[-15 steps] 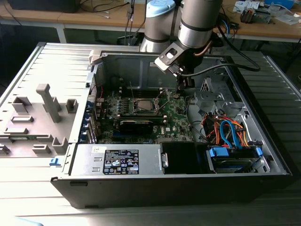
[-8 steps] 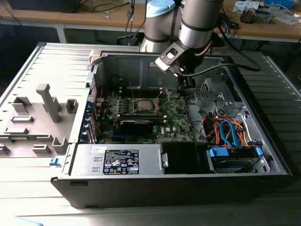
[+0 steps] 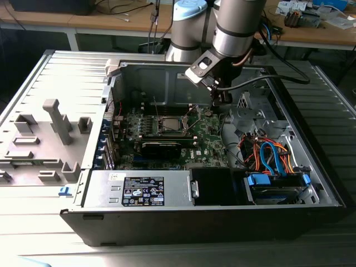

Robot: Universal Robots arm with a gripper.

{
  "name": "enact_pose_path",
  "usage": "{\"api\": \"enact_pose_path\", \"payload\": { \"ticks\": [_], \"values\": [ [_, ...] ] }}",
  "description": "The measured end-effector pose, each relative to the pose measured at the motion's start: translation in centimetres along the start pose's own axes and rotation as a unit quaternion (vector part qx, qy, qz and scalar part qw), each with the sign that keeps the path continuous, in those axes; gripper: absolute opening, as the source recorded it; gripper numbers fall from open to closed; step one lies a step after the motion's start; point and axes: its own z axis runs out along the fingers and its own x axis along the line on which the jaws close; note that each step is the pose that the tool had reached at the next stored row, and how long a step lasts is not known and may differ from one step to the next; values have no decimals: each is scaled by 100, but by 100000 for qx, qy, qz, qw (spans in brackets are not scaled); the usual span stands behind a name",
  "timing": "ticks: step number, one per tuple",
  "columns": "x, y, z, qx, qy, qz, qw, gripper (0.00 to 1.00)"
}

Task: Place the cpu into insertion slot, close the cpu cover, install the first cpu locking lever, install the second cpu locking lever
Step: 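Close the cpu cover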

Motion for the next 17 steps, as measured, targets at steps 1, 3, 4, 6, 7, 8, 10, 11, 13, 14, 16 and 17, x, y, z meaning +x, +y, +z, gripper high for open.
{"api": "enact_pose_path", "payload": {
  "ticks": [1, 3, 4, 6, 7, 8, 10, 11, 13, 14, 16, 17],
  "values": [
    [0, 4, 0, 0, -2, 1, 100000, 11],
    [-1, 14, 0, -3, -1, 1, 100000, 11],
    [-2, 18, 1, -1, 1, -1, 100000, 11],
    [-2, 19, 9, -2, -1, 9, 100000, 11],
    [-3, 20, 16, -2, -5, 2, 100000, 11],
    [-3, 19, 22, 0, -2, 1, 100000, 11],
    [-3, 18, 26, 4, -18, -4, 100000, 11],
    [-3, 18, 27, 1, -9, 3, 100000, 11],
    [-3, 18, 28, -1, -2, 1, 100000, 11],
    [-3, 18, 28, 0, -4, -1, 100000, 11],
    [-3, 18, 28, 0, -5, 1, 100000, 11],
    [-3, 17, 31, -3, 1, 0, 100000, 11]
  ]
}}
